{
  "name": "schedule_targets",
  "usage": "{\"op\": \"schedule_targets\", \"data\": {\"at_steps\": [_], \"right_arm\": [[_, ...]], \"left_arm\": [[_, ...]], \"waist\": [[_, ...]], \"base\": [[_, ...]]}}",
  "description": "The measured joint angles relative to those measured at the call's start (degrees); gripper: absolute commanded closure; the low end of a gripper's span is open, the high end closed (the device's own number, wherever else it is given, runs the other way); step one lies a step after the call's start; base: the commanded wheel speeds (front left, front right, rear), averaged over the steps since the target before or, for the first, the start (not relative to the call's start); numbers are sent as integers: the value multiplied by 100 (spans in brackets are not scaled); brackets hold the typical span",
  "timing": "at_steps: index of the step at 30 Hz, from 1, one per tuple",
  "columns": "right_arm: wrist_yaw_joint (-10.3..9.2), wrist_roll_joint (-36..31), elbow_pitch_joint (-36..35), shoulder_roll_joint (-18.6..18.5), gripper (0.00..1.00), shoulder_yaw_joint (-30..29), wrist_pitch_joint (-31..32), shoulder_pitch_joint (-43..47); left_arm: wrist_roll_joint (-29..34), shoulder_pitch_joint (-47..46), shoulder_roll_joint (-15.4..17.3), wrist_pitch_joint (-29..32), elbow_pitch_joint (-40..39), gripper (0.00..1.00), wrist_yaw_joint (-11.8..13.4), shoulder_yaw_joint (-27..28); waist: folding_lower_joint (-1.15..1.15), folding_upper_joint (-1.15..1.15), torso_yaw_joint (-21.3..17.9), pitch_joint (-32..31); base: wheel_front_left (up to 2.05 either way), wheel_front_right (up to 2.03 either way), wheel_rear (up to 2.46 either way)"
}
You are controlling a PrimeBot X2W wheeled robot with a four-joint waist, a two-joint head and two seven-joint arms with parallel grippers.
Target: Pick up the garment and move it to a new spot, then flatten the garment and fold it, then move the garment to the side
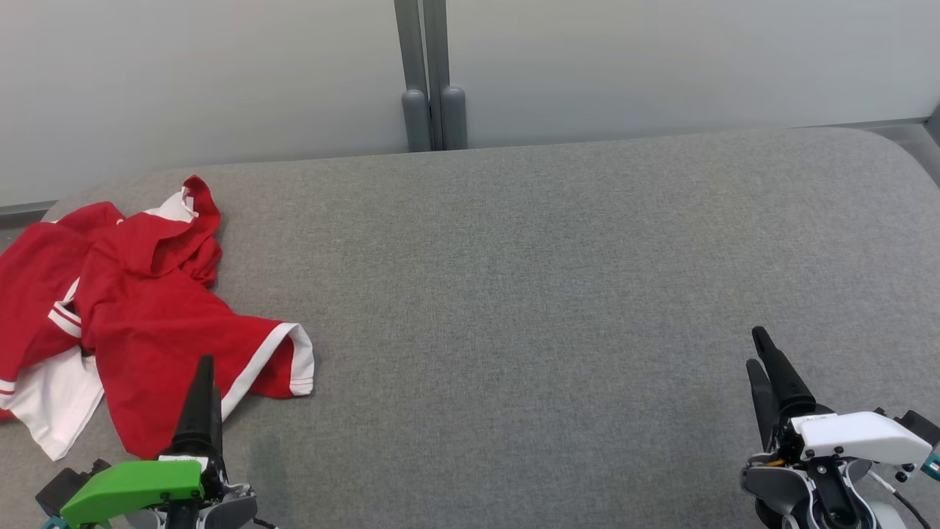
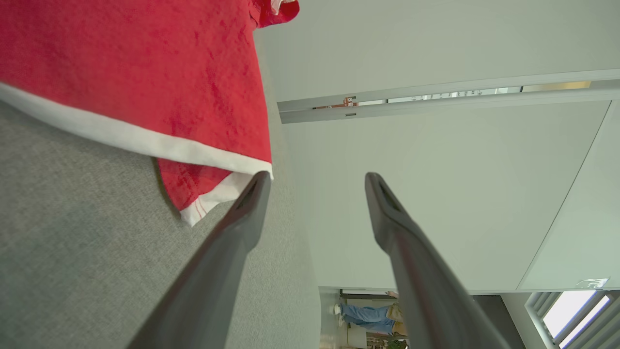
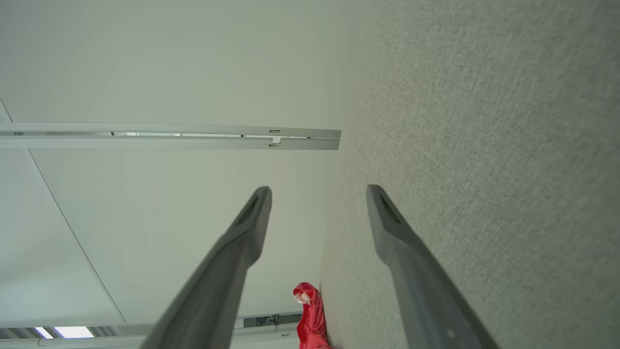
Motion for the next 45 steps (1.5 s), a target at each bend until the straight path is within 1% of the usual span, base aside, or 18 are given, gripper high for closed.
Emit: {"op": "schedule_targets", "data": {"at_steps": [7,18,27,37,45], "right_arm": [[0,-837,-210,-57,0,107,-171,69],[0,-2377,-475,-207,0,298,-443,111],[0,-3468,-602,-227,0,319,-622,168],[1,-4419,-626,-256,0,279,-817,197],[1,-5033,-631,-257,0,199,-954,202]], "left_arm": [[748,53,0,-178,-94,0,0,-80],[2306,137,2,-432,-157,0,27,-270],[3483,169,56,-620,-185,0,146,-416],[4433,239,207,-809,-303,0,298,-649],[4962,321,301,-949,-288,0,370,-824]], "waist": [[0,0,15,-8],[0,0,47,-12],[0,0,60,-17],[0,0,82,-33],[0,0,95,-39]], "base": [[0,0,0],[0,0,0],[0,0,0],[0,0,0],[0,0,0]]}}
